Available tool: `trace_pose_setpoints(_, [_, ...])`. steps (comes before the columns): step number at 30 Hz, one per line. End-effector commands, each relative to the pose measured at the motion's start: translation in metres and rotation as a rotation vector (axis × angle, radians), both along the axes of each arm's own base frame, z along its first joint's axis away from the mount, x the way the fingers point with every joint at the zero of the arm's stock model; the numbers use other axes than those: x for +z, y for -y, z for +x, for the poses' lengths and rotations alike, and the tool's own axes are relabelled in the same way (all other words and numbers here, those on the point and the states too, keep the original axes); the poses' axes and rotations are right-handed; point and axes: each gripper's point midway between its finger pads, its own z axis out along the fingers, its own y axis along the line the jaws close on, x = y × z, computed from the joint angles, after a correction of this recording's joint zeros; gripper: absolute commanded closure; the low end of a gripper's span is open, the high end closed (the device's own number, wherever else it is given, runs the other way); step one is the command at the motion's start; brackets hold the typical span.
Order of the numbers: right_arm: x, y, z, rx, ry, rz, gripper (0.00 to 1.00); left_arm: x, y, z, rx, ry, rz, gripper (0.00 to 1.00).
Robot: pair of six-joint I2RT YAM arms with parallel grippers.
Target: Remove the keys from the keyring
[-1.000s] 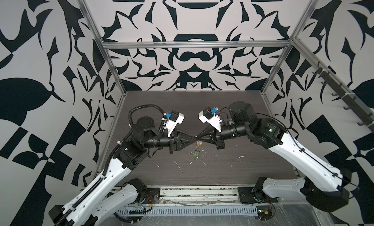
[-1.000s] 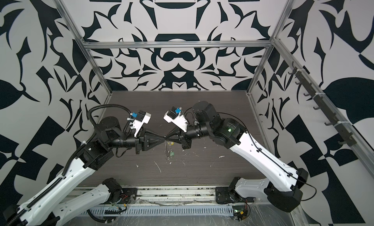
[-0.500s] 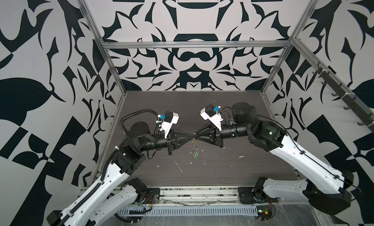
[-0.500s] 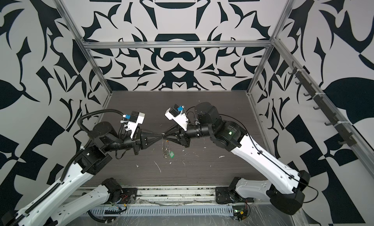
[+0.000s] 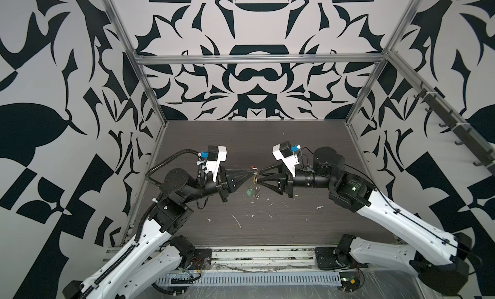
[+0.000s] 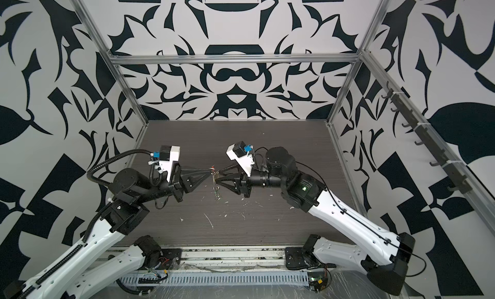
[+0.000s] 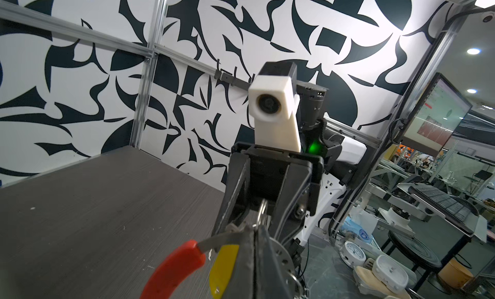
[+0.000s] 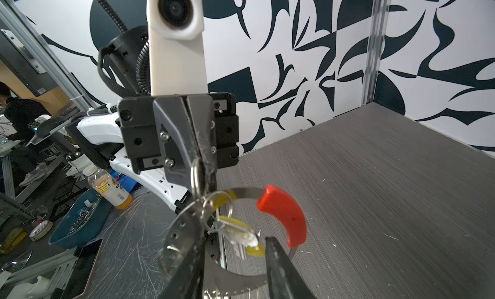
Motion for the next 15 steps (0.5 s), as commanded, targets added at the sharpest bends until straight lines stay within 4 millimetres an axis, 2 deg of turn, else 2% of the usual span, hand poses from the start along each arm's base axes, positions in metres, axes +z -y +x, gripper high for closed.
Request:
trace_pose_setpoints(1, [0.039,0.004,-0.006,0.008,0.088,0.127,0.59,0.011,-0.001,-0.004,-0.010,0.034,-0.047,1.00])
trace_pose_setpoints(10, [0.065,0.022,-0.015,-0.022,0.154,0.172,0.57,0.008,-0.001,-0.005,-0.017,0.028,-0.039,1.00])
trace_pose_setpoints(15, [0.072,0.018,-0.014,-0.009,0.153,0.189,0.58,0.009,0.001,-0.005,-0.029,0.027,-0.043,1.00])
